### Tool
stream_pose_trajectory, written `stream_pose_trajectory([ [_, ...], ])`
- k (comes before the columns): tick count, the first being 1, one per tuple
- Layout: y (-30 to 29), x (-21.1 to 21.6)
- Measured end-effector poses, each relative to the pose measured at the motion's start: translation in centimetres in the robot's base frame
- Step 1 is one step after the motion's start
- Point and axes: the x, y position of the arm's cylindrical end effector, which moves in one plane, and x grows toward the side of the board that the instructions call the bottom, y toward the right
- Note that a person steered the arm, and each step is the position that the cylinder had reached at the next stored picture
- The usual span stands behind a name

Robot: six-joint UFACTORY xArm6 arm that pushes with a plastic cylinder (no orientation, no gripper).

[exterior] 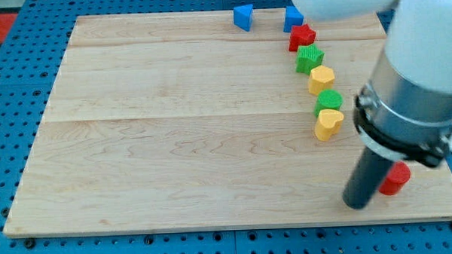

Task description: Move red star to the top center

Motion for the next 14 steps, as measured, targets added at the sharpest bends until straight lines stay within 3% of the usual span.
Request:
stream_pose_trajectory([
  [1, 10.5, 0.8],
  [2, 12.6, -7.9],
  [4, 7.0, -29.4],
  [5, 3.2, -32.4],
  [9, 1.8, -32.7],
  [10, -0.6, -32.8],
  [12, -13.6, -32.5],
  [13, -13.4, -28.7],
  [14, -15.9, -29.4],
])
